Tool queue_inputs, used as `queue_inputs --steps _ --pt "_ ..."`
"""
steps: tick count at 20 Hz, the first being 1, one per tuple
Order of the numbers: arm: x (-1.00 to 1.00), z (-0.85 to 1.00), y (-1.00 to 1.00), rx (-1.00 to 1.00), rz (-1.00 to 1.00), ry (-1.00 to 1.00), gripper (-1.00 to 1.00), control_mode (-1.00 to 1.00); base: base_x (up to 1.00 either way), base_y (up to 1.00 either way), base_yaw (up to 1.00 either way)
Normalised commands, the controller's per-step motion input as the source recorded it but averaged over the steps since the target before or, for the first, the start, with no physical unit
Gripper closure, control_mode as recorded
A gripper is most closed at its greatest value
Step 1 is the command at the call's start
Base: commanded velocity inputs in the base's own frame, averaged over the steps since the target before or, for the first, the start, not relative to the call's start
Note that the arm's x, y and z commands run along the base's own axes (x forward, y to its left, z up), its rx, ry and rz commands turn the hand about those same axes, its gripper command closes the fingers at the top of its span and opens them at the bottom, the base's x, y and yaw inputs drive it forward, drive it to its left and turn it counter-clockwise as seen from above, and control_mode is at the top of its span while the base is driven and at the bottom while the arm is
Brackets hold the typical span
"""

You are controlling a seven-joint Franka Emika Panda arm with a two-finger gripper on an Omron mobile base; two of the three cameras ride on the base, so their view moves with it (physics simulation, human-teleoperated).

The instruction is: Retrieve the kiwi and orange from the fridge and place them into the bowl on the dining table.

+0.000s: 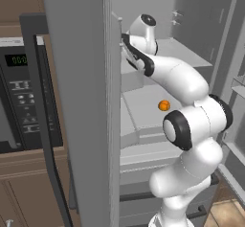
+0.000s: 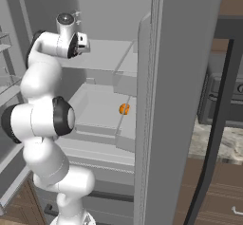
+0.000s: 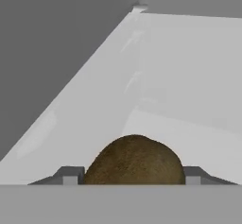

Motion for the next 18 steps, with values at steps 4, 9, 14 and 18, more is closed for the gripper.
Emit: queue_inputs --steps 4,9,14,18 --pt "-0.01 0.0 0.0 0.0 0.0 -0.03 1.0 -1.0 0.0 0.0 0.0" --pt "-0.84 0.0 -0.25 0.0 -0.03 -0.13 1.0 -1.0 0.0 0.0 0.0" --pt "-1.0 0.0 -0.41 0.0 -0.04 -0.22 1.0 -1.0 0.0 0.0 0.0" --pt "-1.0 0.02 -0.51 0.0 -0.05 -0.26 1.0 -1.0 0.0 0.0 0.0"
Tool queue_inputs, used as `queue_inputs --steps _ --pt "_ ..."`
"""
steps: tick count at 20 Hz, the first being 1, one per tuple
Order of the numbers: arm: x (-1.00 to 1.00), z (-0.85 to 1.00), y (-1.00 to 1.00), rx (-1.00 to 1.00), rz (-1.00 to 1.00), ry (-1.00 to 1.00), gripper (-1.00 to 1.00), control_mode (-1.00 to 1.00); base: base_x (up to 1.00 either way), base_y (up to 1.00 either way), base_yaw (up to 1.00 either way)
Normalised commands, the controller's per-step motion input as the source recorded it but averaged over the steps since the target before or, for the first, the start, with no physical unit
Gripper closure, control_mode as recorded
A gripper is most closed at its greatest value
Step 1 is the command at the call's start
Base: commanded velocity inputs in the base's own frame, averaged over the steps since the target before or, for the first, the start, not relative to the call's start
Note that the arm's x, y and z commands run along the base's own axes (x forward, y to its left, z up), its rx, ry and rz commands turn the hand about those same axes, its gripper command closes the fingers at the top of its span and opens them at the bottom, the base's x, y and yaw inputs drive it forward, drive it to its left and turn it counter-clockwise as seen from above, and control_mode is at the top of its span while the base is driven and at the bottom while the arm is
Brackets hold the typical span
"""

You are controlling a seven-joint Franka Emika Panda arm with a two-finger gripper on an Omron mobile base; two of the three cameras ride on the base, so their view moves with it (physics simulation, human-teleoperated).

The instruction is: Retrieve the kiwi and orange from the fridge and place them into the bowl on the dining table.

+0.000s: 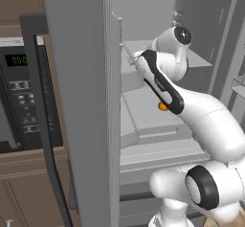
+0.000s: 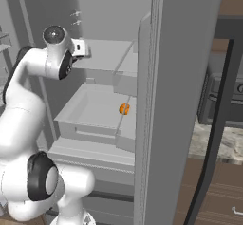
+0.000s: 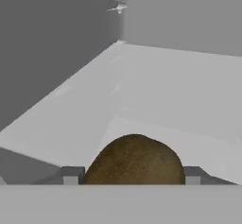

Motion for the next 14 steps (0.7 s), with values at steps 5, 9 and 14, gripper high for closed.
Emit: queue_inputs --steps 5,9,14 --pt "-1.0 0.14 -0.42 0.0 -0.05 -0.24 1.0 -1.0 0.0 0.0 0.0" --pt "-1.0 0.3 -0.08 0.0 -0.01 -0.11 1.0 -1.0 0.0 0.0 0.0" --pt "-0.93 0.33 -0.12 0.0 0.0 -0.02 1.0 -1.0 0.0 0.0 0.0"
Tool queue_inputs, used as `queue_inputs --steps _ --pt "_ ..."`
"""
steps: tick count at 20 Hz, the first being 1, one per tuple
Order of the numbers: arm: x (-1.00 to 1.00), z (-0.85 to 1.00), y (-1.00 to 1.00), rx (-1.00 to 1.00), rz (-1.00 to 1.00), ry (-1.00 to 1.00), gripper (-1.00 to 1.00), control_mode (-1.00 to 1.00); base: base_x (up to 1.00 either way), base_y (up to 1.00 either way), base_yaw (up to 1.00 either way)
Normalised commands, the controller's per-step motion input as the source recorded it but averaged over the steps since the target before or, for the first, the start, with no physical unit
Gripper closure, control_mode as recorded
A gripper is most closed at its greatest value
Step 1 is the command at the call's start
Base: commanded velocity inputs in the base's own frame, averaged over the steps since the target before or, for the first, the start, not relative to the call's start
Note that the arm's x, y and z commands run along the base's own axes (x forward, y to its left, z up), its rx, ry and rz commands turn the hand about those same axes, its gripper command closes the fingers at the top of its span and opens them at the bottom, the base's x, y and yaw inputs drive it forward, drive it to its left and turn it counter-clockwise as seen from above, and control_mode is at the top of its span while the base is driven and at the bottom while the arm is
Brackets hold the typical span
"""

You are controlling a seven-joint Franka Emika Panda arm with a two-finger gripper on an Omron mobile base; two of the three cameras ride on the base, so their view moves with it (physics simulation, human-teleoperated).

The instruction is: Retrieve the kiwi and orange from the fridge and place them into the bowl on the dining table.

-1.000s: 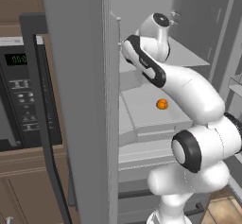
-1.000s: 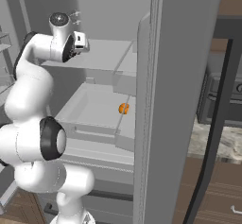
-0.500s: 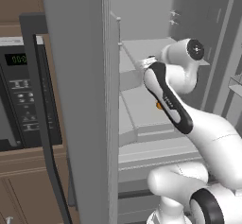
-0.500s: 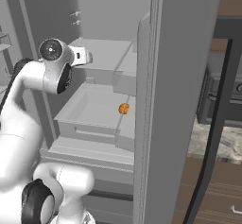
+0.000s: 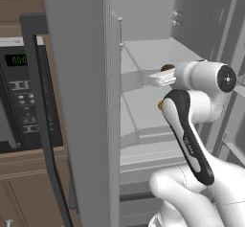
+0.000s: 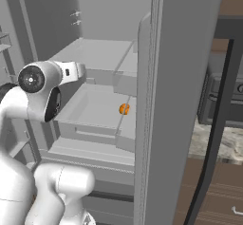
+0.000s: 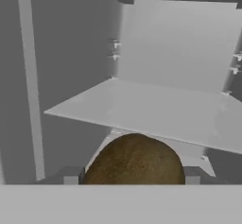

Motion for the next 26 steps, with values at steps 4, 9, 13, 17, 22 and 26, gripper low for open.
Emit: queue_inputs --steps 4,9,13,17,22,26 --pt "-0.72 0.34 -0.01 0.0 0.0 0.0 1.0 -1.0 0.0 0.0 0.0" --pt "-0.53 0.35 0.0 0.0 0.0 0.0 1.0 -1.0 0.0 0.0 0.0" --pt "-0.39 0.39 0.0 0.0 -0.01 0.0 1.0 -1.0 0.0 0.0 0.0" --pt "-0.34 0.17 0.0 0.0 -0.04 0.02 1.0 -1.0 0.0 0.0 0.0" --pt "-0.18 -0.02 -0.01 0.0 0.0 0.02 1.0 1.0 -0.15 -0.03 0.0" --pt "0.0 0.0 0.0 0.0 0.0 0.0 1.0 1.0 -0.73 -0.06 0.0"
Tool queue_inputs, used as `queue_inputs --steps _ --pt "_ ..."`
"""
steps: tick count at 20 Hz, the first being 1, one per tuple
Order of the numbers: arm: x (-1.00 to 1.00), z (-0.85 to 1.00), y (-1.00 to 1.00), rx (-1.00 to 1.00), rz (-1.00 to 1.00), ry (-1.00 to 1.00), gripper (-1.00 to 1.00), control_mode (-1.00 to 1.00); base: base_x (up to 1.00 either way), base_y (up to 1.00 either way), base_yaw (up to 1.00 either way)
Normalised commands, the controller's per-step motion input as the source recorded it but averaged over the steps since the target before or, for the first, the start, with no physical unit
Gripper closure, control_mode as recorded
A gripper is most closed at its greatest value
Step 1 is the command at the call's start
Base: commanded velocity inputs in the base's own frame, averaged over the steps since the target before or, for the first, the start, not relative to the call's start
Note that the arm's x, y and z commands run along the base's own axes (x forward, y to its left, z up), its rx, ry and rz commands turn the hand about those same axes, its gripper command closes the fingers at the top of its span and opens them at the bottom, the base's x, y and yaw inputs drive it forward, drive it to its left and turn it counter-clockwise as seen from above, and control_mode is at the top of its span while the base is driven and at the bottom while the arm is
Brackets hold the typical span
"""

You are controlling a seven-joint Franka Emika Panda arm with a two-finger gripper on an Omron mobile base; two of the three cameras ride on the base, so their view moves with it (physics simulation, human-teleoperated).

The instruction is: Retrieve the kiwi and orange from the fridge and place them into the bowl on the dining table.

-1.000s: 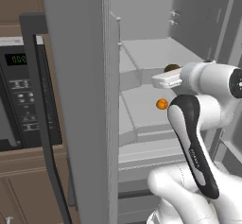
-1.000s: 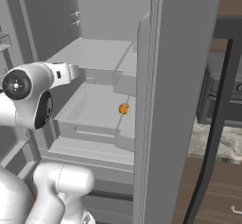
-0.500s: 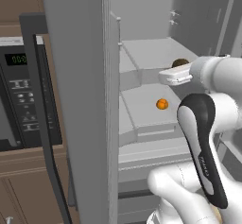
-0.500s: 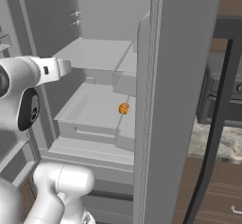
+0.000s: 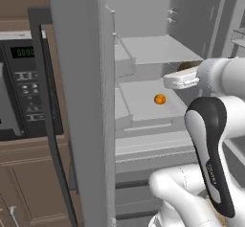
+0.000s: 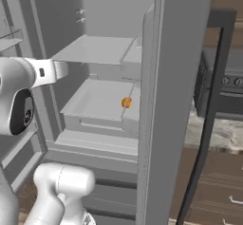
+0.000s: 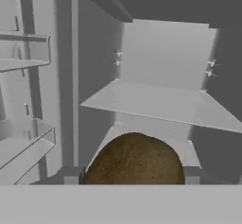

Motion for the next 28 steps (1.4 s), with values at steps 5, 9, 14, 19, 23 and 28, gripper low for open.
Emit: queue_inputs --steps 5,9,14,19,23,28 --pt "0.0 0.0 0.0 0.0 0.0 0.0 1.0 1.0 -1.0 -0.01 0.0" --pt "0.0 0.0 0.0 0.0 0.0 0.0 1.0 1.0 -1.0 0.0 -0.02" --pt "0.0 0.0 0.0 0.0 0.0 0.0 1.0 1.0 -1.0 0.0 -0.1" --pt "0.0 0.0 0.0 0.0 0.0 0.0 1.0 1.0 -0.92 0.0 -0.25" --pt "0.0 0.0 0.0 0.0 0.0 0.0 1.0 1.0 -0.69 0.0 -0.36" --pt "0.0 0.0 0.0 0.0 0.0 0.0 1.0 1.0 -0.41 0.0 -0.5"
